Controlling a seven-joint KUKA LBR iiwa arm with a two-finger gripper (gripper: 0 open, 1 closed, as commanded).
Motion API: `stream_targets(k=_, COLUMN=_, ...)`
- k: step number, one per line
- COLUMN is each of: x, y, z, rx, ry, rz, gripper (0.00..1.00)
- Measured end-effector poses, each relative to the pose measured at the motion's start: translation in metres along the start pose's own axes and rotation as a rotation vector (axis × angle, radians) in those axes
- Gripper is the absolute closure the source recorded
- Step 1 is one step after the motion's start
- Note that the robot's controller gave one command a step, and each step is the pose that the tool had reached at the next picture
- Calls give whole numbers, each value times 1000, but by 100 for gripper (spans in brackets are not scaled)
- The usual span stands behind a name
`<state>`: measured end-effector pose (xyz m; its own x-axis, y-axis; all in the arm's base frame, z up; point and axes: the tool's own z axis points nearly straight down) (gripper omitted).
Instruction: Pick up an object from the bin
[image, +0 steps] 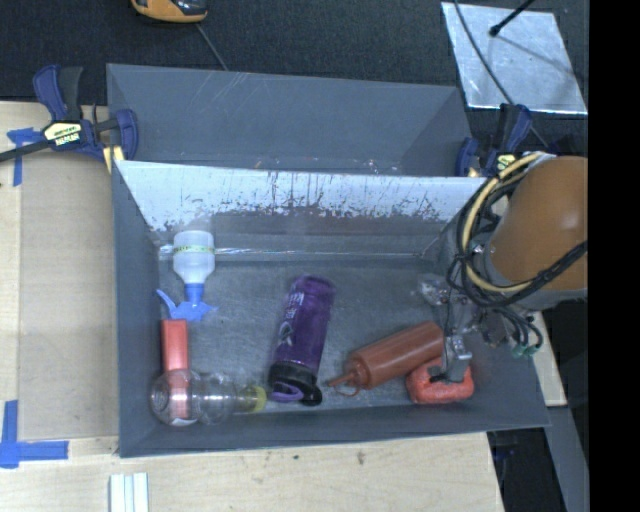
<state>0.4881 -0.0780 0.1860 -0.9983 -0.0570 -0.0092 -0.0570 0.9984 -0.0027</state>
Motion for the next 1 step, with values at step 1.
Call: stream_targets(k=1, x=-10, y=4, z=58, rx=-2, ry=4, rz=91, gripper=0)
